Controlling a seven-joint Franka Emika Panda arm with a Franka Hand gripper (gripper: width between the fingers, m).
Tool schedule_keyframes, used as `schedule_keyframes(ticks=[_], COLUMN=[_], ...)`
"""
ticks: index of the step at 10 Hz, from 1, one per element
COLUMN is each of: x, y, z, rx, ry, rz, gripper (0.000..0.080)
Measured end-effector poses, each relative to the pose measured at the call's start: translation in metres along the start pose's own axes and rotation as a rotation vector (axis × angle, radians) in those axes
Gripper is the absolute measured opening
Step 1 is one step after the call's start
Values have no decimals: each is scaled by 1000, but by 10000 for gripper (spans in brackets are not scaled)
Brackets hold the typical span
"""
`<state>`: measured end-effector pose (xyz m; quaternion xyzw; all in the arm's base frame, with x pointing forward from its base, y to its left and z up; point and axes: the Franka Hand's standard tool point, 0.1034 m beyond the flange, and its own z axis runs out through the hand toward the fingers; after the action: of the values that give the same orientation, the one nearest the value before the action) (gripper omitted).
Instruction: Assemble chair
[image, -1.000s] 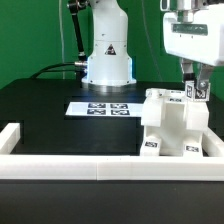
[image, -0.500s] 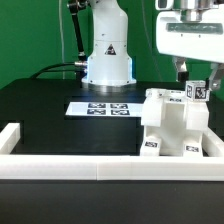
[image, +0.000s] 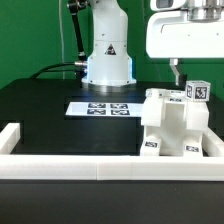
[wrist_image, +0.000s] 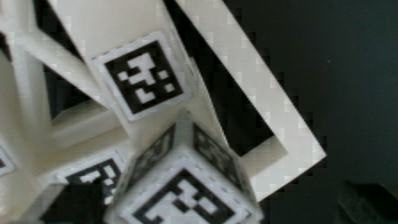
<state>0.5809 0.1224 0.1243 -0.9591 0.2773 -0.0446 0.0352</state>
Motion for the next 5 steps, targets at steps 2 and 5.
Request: schedule_keyframes(ticks=[2,5], x=[0,1], y=[2,4], z=[0,1], rx=[-6,-19], ry=[2,6], rz=[-113,-298], gripper=[649,649])
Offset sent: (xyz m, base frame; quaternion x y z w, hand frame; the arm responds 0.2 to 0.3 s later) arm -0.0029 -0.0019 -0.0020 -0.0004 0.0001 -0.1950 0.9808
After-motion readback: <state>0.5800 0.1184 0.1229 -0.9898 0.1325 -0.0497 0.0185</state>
